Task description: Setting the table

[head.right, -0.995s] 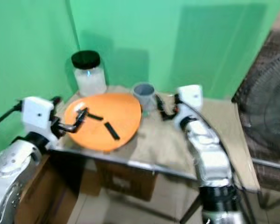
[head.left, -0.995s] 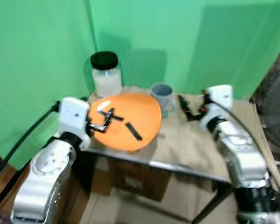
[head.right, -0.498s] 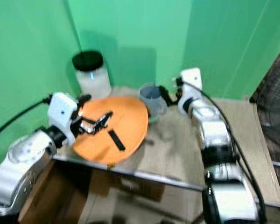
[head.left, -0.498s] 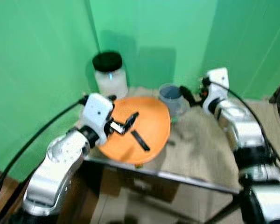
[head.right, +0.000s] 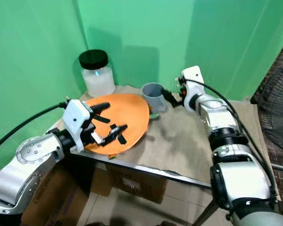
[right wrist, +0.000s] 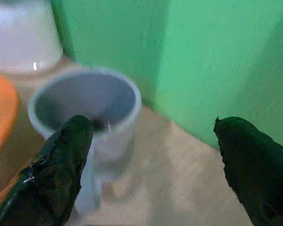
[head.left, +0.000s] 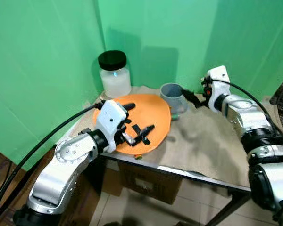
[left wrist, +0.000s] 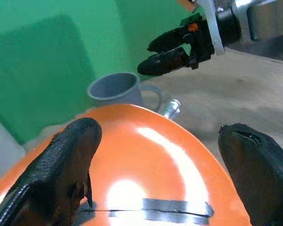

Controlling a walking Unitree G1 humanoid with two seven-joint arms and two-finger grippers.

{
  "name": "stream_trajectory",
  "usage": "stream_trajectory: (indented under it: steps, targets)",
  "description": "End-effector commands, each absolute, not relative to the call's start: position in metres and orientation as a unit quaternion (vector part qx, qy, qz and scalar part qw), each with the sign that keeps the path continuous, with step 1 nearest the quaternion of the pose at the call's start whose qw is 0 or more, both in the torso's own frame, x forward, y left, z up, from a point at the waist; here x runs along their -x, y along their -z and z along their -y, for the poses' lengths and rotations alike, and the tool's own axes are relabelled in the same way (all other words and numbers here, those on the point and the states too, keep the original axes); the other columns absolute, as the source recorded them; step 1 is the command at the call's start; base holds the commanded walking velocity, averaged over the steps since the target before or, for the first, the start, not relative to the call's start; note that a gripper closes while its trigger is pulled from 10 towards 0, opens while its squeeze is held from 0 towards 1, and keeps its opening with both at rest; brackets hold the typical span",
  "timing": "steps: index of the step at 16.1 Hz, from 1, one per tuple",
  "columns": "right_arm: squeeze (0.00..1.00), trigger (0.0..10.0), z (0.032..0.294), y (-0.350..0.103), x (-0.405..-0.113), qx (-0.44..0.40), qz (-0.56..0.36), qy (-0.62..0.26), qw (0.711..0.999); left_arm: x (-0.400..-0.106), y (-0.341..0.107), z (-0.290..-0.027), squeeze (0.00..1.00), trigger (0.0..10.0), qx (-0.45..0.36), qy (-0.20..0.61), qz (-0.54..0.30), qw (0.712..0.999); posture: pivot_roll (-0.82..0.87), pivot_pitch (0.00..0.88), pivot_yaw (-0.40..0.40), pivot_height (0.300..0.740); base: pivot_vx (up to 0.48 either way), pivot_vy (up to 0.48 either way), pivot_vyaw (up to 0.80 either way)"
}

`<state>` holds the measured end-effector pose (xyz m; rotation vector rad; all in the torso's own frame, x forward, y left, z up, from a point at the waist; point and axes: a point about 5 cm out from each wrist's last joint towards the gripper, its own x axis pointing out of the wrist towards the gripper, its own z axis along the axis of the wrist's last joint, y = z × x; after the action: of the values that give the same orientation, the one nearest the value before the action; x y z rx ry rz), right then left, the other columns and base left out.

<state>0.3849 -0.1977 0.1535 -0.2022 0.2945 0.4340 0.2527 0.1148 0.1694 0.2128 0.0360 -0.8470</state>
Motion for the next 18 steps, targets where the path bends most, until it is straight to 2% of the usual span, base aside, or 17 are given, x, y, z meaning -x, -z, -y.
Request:
stream_trajectory:
  steps: [1, 5, 9, 12, 13, 15, 18]
  targets:
    - [0.0, 10.0, 0.196, -0.157, -0.387, 0.115, -0.143, -0.229, 0.956, -0.251, -0.167, -0.116, 0.0, 10.0, -0.109, 0.419, -0.025, 0.901, -0.03, 0.0, 0.049, 0.74, 0.0, 0.0, 0.0]
    - [0.0, 10.0, 0.188, -0.146, -0.38, 0.133, -0.158, -0.303, 0.93, -0.247, -0.162, -0.117, 0.0, 10.0, -0.111, 0.434, -0.041, 0.893, -0.03, 0.0, 0.054, 0.74, 0.0, 0.0, 0.0]
    - [0.0, 10.0, 0.188, -0.135, -0.378, 0.166, -0.167, -0.29, 0.927, -0.247, -0.162, -0.114, 0.0, 10.0, -0.113, 0.438, -0.043, 0.891, -0.03, 0.0, 0.052, 0.74, 0.0, 0.0, 0.0]
    - [0.0, 10.0, 0.188, -0.131, -0.377, 0.162, -0.174, -0.294, 0.926, -0.245, -0.162, -0.114, 0.0, 10.0, -0.111, 0.438, -0.043, 0.891, -0.03, 0.0, 0.043, 0.74, 0.0, 0.0, 0.0]
    - [0.0, 4.5, 0.186, -0.13, -0.377, 0.154, -0.175, -0.293, 0.927, -0.245, -0.162, -0.113, 0.0, 10.0, -0.11, 0.437, -0.043, 0.892, -0.03, 0.0, 0.041, 0.74, 0.0, 0.0, 0.0]
    - [0.0, 0.0, 0.179, -0.126, -0.377, 0.15, -0.175, -0.292, 0.928, -0.244, -0.16, -0.114, 0.0, 10.0, -0.108, 0.436, -0.045, 0.892, -0.03, 0.0, 0.045, 0.74, 0.0, 0.0, 0.0]
    - [0.0, 0.0, 0.179, -0.125, -0.379, 0.134, -0.175, -0.267, 0.938, -0.242, -0.159, -0.113, 0.0, 10.0, -0.105, 0.444, -0.049, 0.888, -0.04, 0.0, 0.053, 0.74, 0.0, 0.0, 0.0]
